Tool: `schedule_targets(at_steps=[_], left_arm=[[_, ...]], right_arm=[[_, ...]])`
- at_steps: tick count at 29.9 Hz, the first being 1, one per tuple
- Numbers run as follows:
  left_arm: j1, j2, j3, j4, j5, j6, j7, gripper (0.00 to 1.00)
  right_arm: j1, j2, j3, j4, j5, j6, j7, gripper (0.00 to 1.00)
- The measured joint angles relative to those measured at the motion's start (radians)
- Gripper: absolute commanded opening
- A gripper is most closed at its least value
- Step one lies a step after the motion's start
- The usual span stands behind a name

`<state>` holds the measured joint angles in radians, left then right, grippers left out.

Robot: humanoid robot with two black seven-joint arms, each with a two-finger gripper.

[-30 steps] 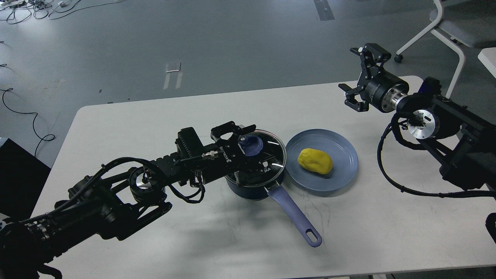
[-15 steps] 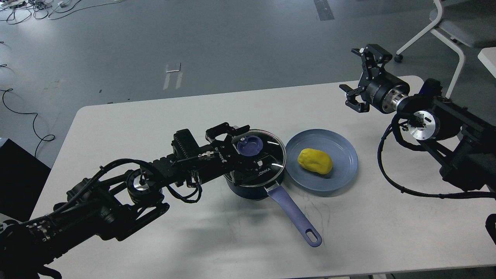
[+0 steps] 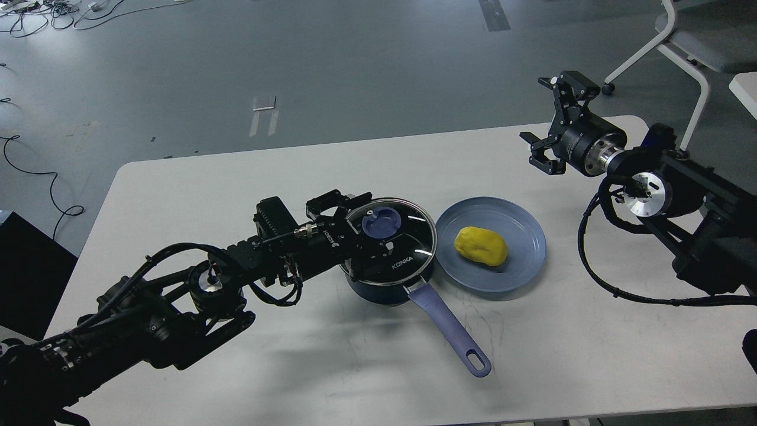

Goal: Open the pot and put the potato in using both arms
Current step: 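Close the left gripper on the blue knob of the glass lid, then lift the glass lid off the saucepan with the left gripper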

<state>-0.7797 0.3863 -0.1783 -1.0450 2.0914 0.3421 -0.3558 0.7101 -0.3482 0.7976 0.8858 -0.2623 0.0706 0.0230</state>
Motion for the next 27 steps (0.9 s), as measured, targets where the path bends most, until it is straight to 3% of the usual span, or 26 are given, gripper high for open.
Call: schedule_targets(at_steps=[7, 14, 27], left_arm=[[-0.010, 0.004, 0.070, 0.002, -0.002, -0.003, 0.009, 0.69], [-0.010, 0.004, 0.074, 0.002, -0.002, -0.002, 0.009, 0.29], [-0.016, 0.006, 0.071, -0.001, -0.069, -0.002, 0.007, 0.26]], right_arm=[[-0.003, 0.000, -0.001, 0.000, 0.000, 0.000, 0.000, 1.00], [-0.003, 0.001, -0.002, -0.019, -0.001, 0.000, 0.001, 1.00], [-0.003, 0.000, -0.003, -0.036, -0.001, 0.000, 0.002, 1.00]])
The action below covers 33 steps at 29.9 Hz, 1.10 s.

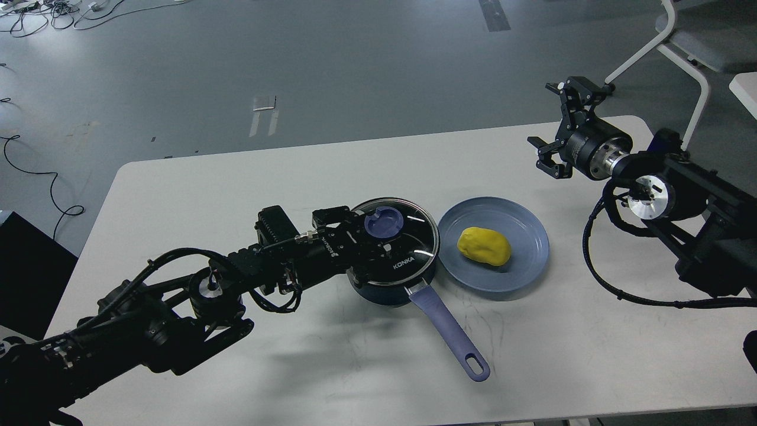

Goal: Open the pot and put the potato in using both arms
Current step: 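Lift the glass lid off the saucepan with the left gripper, then lower the lid onto the table beside the pan and release it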

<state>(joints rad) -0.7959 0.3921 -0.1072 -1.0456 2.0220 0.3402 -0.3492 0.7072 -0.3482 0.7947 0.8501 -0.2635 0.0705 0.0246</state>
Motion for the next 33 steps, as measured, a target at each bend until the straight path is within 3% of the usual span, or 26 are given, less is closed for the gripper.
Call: schedule_targets(at_steps=[16, 24, 33], left_arm=[[-0.045, 0.063, -0.010, -0.071, -0.204, -0.003, -0.008, 0.26], [-0.046, 0.178, -0.015, -0.129, -0.335, 0.003, -0.012, 0.26], [-0.031, 0.283, -0.015, -0.136, -0.416, 0.024, -0.047, 0.26]], right_arm=[[0.008, 0.000, 0.000, -0.002, 0.000, 0.000, 0.000, 1.00], [0.014, 0.007, 0.001, -0.013, 0.000, 0.000, 0.000, 1.00], [0.025, 0.010, 0.001, -0.022, 0.000, -0.001, 0.000, 1.00]])
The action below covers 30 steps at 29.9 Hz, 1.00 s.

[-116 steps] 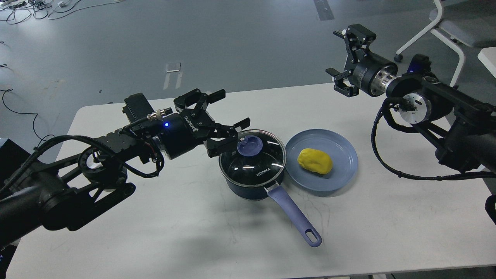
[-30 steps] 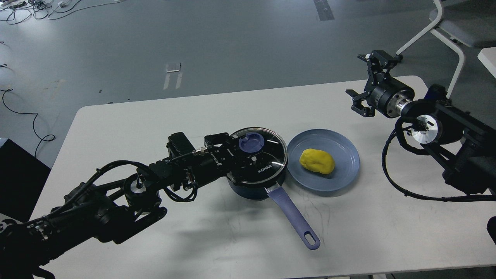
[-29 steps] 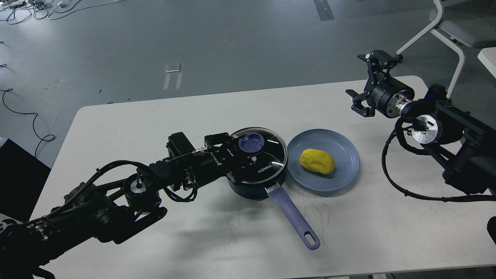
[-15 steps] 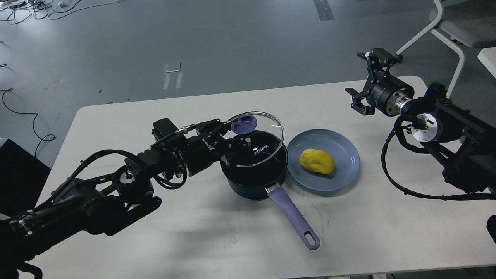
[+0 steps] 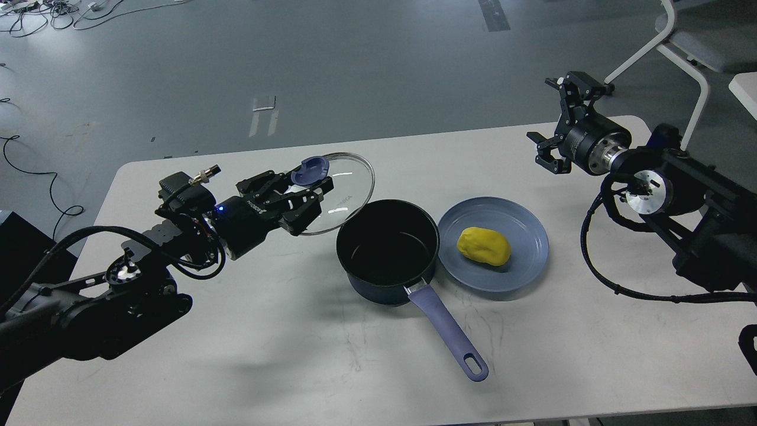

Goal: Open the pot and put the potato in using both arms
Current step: 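Lower the lid onto the table beside the pan and release it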

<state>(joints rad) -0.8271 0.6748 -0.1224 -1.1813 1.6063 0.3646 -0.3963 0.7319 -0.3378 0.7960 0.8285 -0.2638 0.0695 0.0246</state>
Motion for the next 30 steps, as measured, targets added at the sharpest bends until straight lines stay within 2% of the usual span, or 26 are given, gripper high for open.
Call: schedule_targets(at_steps=[7, 13, 18, 23, 30], left_arm=[[0.070, 0.020, 0.016, 0.031, -0.005, 0.116, -0.013, 0.26], [0.139, 0.010, 0.018, 0.122, -0.002, 0.124, -0.039, 0.26], [0.184, -0.023, 0.021, 0.240, 0.002, 0.125, -0.075, 0.26], [0.212, -0.067, 0.022, 0.349, 0.004, 0.125, -0.091, 0.26], [0.240, -0.087, 0.023, 0.383, 0.010, 0.124, -0.092, 0.26]], right_arm=[[0.003, 0.002, -0.003, -0.002, 0.000, -0.001, 0.000, 1.00], [0.003, 0.004, -0.007, -0.002, 0.000, -0.001, 0.000, 1.00], [0.003, 0.004, -0.011, -0.002, 0.000, -0.001, 0.000, 1.00], [0.001, 0.004, -0.013, -0.002, 0.000, -0.001, 0.000, 1.00], [0.000, 0.003, -0.014, -0.002, 0.000, -0.001, 0.000, 1.00]])
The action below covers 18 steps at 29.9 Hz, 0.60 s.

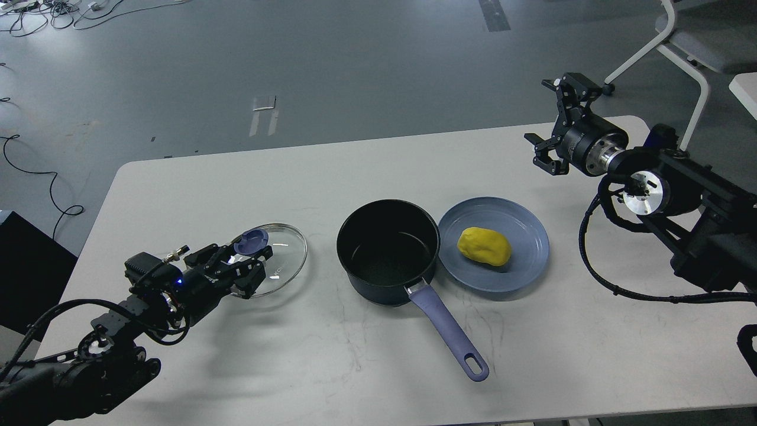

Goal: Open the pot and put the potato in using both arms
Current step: 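Lower the lid onto the table beside the pan and release it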

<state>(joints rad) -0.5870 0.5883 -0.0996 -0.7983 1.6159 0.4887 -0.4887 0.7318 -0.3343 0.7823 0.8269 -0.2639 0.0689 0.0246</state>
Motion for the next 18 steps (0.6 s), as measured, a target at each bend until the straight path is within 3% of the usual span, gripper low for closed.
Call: schedule_targets(at_steps=[5, 8, 10, 12, 14, 17, 18], left_arm=[[0.004, -0.006, 0.000, 0.001, 0.000, 0.000, 0.000, 0.42], [0.006, -0.014, 0.000, 0.001, 0.000, 0.000, 0.000, 0.63], [0.008, -0.016, -0.001, 0.001, -0.004, 0.000, 0.000, 0.65], [0.009, -0.017, -0.001, 0.001, -0.010, 0.000, 0.000, 0.76], [0.009, -0.017, -0.002, 0.001, -0.016, 0.000, 0.000, 0.80], [0.008, -0.018, -0.003, -0.001, -0.041, 0.000, 0.000, 0.96], [0.007, -0.018, -0.004, -0.001, -0.054, 0.000, 0.000, 0.97]], right_arm=[[-0.002, 0.000, 0.000, 0.000, 0.000, 0.000, 0.000, 1.00], [-0.004, 0.000, 0.000, 0.000, 0.000, 0.000, 0.000, 1.00], [-0.004, 0.000, 0.000, -0.002, 0.000, 0.000, 0.000, 1.00], [-0.005, 0.000, 0.000, -0.005, 0.000, 0.000, 0.000, 1.00], [-0.005, 0.000, 0.000, -0.007, 0.000, 0.000, 0.000, 1.00], [-0.005, -0.001, 0.000, -0.008, 0.000, 0.000, 0.000, 1.00], [-0.004, -0.001, 0.000, -0.008, 0.000, 0.000, 0.000, 1.00]])
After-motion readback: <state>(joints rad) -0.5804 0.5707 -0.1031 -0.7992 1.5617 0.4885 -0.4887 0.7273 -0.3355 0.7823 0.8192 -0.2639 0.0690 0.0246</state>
